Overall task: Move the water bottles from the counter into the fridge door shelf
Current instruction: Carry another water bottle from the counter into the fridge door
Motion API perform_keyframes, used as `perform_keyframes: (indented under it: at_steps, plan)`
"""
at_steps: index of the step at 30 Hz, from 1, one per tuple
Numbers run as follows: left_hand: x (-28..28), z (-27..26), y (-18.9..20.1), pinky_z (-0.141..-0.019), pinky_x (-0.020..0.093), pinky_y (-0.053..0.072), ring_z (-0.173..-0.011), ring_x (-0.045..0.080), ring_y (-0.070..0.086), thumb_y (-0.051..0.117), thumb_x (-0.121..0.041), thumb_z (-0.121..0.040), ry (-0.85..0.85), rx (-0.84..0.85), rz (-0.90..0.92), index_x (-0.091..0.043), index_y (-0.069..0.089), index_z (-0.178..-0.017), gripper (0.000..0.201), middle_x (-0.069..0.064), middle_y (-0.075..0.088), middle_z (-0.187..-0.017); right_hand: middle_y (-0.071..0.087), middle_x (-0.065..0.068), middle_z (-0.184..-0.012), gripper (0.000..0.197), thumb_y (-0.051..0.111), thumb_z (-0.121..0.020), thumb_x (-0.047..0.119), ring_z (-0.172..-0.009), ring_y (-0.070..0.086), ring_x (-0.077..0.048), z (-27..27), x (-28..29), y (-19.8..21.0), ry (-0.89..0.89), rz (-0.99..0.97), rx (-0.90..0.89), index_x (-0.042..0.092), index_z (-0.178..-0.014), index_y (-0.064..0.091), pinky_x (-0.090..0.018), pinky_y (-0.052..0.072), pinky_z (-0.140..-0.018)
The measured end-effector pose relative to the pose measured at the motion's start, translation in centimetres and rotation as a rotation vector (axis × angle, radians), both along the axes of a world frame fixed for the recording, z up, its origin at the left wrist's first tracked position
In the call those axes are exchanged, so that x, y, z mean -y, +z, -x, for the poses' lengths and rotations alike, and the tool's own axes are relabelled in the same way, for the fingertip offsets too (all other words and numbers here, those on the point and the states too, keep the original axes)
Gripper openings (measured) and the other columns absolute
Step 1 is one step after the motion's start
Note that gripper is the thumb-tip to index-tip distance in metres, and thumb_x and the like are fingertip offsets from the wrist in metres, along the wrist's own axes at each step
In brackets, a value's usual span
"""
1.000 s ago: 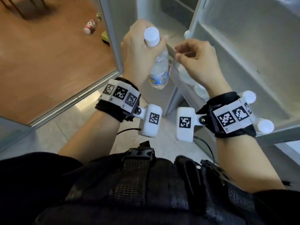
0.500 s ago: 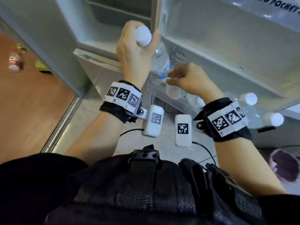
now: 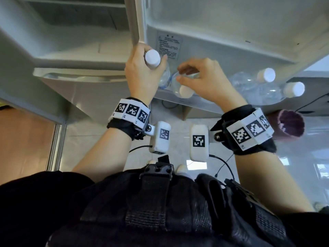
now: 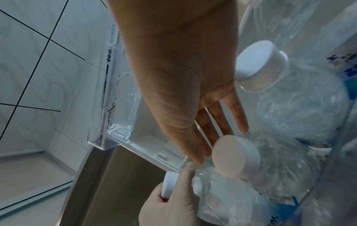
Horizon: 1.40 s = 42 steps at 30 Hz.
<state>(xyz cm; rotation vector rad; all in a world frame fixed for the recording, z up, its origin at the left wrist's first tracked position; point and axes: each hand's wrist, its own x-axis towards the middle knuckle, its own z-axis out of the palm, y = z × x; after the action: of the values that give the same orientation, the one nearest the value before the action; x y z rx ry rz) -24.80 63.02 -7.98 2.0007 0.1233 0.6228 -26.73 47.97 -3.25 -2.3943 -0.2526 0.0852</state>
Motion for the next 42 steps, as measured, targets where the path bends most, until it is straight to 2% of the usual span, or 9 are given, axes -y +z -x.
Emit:
perform_keyframes:
  at_steps: [5,11,15,19,25,29,33,38,42]
  plan:
    - [0.0,0.4,0.7,-0.061,0.022,0.036,-0.073,0.018,0.054,0.066,-0.040,-0.074,-0.008,-0.027,-0.112,-0.008,0.060,-0.087,0.035,0.010,0.062,-0.089,0.069,-0.004,-0.090,0.019,0.065,-0.081,0.013,-0.081,0.062,-0.008,0.3,0.6,-0.1,-0.083,-0.087,0.075,0.008,-0.099,0.068,0.002,0.041,-0.073]
    - [0.9,1.7,2.2,-0.064,0.011,0.031,-0.089,0.019,0.054,0.060,-0.044,-0.077,0.088,0.034,-0.196,-0.017,0.066,-0.092,0.031,0.011,0.056,-0.100,0.066,0.003,-0.083,0.016,0.061,-0.081,0.011,-0.072,0.060,-0.001,1.2,1.8,0.3,-0.153,-0.191,0.152,0.009,-0.096,0.069,0.000,0.045,-0.070]
    - [2.6,3.1,3.7,-0.060,0.000,0.029,-0.079,0.016,0.056,0.061,-0.035,-0.080,0.090,0.146,-0.168,-0.014,0.065,-0.084,0.022,0.011,0.058,-0.093,0.065,0.006,-0.082,0.015,0.061,-0.083,0.012,-0.070,0.060,0.003,2.7,3.5,0.9,-0.173,-0.229,0.209,0.010,-0.096,0.070,-0.002,0.046,-0.070]
    - [5.6,5.0,5.1,-0.061,0.008,0.034,-0.065,0.012,0.049,0.060,-0.027,-0.082,-0.018,0.197,-0.154,-0.011,0.064,-0.078,0.017,0.010,0.061,-0.084,0.067,0.007,-0.082,0.015,0.061,-0.083,0.014,-0.067,0.059,0.010,4.7,6.2,1.4,-0.201,-0.250,0.252,0.011,-0.094,0.070,-0.003,0.047,-0.070]
    - [11.4,7.9,5.5,-0.061,0.029,0.048,-0.062,0.014,0.054,0.058,-0.018,-0.080,-0.240,0.178,-0.127,-0.009,0.063,-0.075,0.012,0.010,0.061,-0.075,0.070,0.000,-0.081,0.014,0.060,-0.080,0.010,-0.074,0.069,-0.016,8.3,11.4,1.9,-0.283,-0.286,0.274,0.008,-0.089,0.070,-0.023,0.056,-0.073]
    - [15.1,8.6,4.9,-0.074,0.030,0.051,-0.078,0.017,0.059,0.062,-0.016,-0.076,-0.374,0.057,-0.190,-0.010,0.064,-0.089,0.014,0.010,0.062,-0.089,0.065,0.004,-0.074,0.015,0.058,-0.075,0.010,-0.069,0.067,-0.017,10.1,15.1,1.3,-0.456,-0.298,0.297,0.008,-0.086,0.068,-0.030,0.057,-0.071]
    - [18.0,7.7,5.1,-0.091,0.025,0.034,-0.110,0.026,0.046,0.066,-0.013,-0.076,-0.485,-0.113,-0.428,-0.015,0.057,-0.115,0.040,0.010,0.052,-0.119,0.062,0.009,-0.076,0.028,0.060,-0.074,0.012,-0.074,0.062,-0.013,10.7,17.8,0.3,-0.617,-0.263,0.220,0.011,-0.102,0.062,-0.035,0.055,-0.080]
    - [19.1,5.5,5.1,-0.098,0.030,0.035,-0.115,0.025,0.046,0.069,-0.011,-0.077,-0.560,-0.169,-0.485,-0.019,0.054,-0.122,0.047,0.008,0.050,-0.124,0.058,0.000,-0.089,0.053,0.067,-0.076,0.022,-0.093,0.062,-0.029,9.1,18.9,-1.1,-0.599,-0.199,0.047,0.015,-0.124,0.047,-0.048,0.053,-0.086]
    - [19.1,3.2,5.4,-0.091,0.039,0.047,-0.101,0.027,0.058,0.073,-0.016,-0.073,-0.576,-0.177,-0.478,-0.023,0.063,-0.106,0.035,0.005,0.065,-0.109,0.047,0.012,-0.069,0.032,0.070,-0.077,0.025,-0.080,0.057,-0.024,6.9,18.8,-1.5,-0.605,-0.192,0.007,0.017,-0.103,0.054,-0.035,0.050,-0.074]
